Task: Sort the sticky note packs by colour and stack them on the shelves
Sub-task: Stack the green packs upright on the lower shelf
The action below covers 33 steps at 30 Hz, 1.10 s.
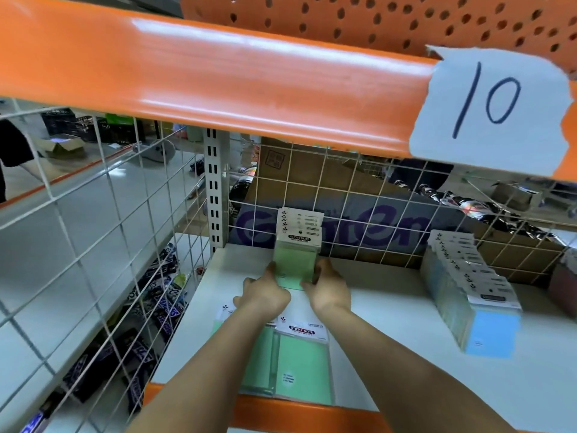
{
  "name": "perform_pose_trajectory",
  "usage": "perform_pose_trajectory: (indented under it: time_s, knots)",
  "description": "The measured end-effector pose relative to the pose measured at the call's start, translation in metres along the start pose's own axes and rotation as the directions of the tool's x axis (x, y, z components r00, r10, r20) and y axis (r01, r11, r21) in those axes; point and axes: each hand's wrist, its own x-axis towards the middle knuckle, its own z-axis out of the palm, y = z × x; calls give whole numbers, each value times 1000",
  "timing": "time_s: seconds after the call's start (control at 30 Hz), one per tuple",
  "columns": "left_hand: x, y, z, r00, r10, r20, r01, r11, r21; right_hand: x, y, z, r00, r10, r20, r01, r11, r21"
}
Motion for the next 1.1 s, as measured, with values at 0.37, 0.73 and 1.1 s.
perform_pose_trajectory:
  time_s: [0.37, 0.73, 1.1]
  knots:
    - [28, -10, 8, 993, -69, 91, 65, 997, 51, 7, 0, 4, 996, 58, 69, -46, 985, -166]
    - [13, -7, 1, 989, -106, 101, 111, 993, -40, 4, 3, 2, 994, 53, 91, -40, 989, -142]
    - [-13, -9, -18, 1000, 16, -4, -16, 1000, 27, -16, 0, -33, 974, -41, 225, 65, 993, -103]
